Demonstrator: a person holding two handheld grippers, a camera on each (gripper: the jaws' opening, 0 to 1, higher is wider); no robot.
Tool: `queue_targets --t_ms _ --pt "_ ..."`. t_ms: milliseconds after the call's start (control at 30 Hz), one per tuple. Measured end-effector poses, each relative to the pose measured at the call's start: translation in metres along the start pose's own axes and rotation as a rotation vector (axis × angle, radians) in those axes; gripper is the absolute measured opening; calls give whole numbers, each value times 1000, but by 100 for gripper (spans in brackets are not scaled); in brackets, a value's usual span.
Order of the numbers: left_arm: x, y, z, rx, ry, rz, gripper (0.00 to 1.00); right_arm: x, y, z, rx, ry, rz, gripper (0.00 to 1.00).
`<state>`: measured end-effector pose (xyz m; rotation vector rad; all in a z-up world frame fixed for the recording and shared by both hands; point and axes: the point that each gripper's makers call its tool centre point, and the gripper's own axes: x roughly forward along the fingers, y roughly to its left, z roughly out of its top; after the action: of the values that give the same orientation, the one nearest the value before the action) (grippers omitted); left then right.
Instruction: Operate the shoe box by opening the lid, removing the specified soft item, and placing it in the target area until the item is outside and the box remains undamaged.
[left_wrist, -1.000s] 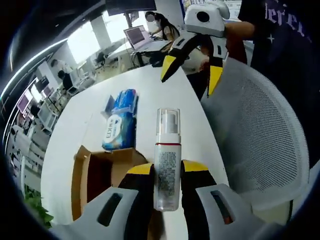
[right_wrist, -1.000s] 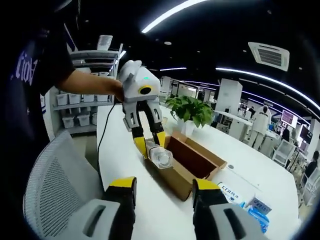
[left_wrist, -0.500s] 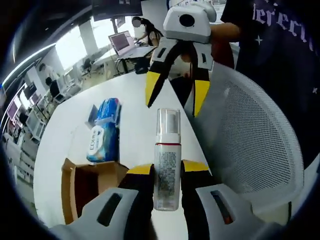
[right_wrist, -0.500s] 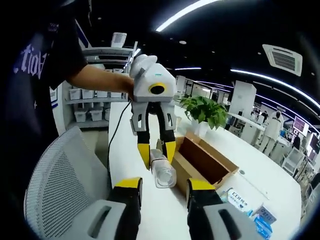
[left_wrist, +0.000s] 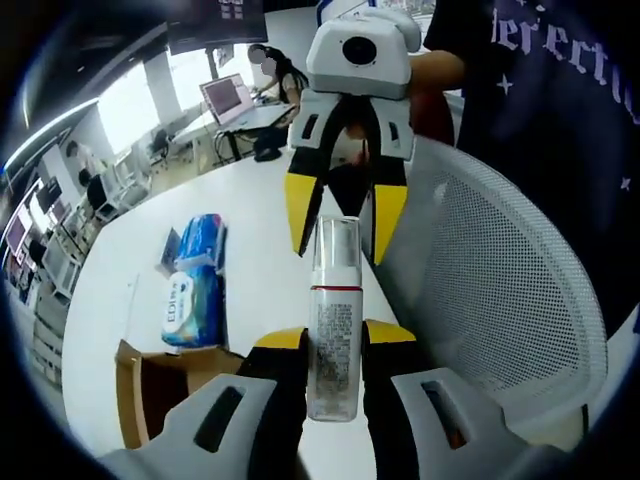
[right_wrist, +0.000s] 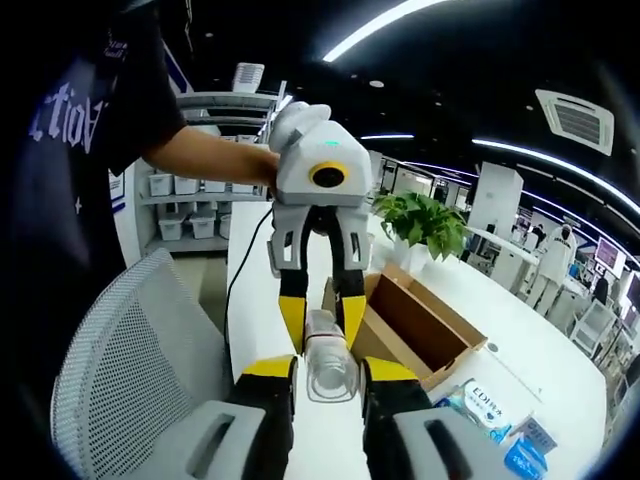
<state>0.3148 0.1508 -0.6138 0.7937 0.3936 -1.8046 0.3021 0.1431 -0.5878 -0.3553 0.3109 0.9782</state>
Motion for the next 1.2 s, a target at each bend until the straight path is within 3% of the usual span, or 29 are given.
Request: queue_targets --t_ms 533,1200 --pt "6 -5 3 30 -16 -19 20 2 5 -5 -59 30 -11 16" --pt "11 -4 -1 -20 -11 -6 21 4 5 -7 -78 77 -5 14"
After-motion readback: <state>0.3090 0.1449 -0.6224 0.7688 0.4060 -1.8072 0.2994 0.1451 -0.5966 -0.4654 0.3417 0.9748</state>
